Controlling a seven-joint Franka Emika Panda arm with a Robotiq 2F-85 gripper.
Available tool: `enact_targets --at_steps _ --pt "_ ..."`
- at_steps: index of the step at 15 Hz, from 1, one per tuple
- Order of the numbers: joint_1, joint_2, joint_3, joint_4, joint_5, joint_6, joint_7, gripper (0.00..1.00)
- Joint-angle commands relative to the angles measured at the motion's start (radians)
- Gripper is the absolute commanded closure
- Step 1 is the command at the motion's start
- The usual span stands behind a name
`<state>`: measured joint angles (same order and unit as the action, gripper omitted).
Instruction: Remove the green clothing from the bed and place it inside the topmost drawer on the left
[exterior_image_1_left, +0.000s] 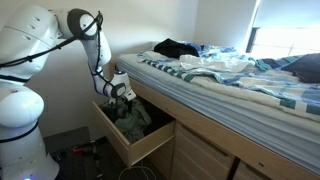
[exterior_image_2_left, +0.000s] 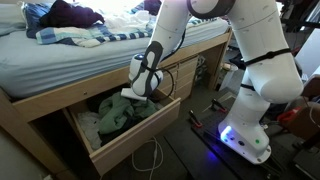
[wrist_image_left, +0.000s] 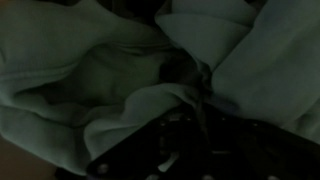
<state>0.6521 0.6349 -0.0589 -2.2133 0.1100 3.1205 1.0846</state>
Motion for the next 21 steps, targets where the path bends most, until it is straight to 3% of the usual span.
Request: enact_targets --at_steps 1,10,11,12,16,20,21 --pt "0.024 0.067 -0.015 0.073 0.055 -0.060 -0.008 0.97" --pt "0.019 0.092 -0.017 0.118 0.075 -0.109 -0.005 0.97" --pt "0.021 0.080 -0.022 0.113 0.074 -0.121 -0.003 0.72" --pt "0.013 0.056 -0.017 0.099 0.069 -0.131 -0.012 0.59" --pt "0.075 -0.052 -0.088 0.042 0.029 -0.190 0.010 0.30" --pt "0.215 -0.180 -0.229 -0.012 -0.091 -0.285 0.089 0.02" --pt "0.252 -0.217 -0.263 -0.027 -0.138 -0.316 0.128 0.00"
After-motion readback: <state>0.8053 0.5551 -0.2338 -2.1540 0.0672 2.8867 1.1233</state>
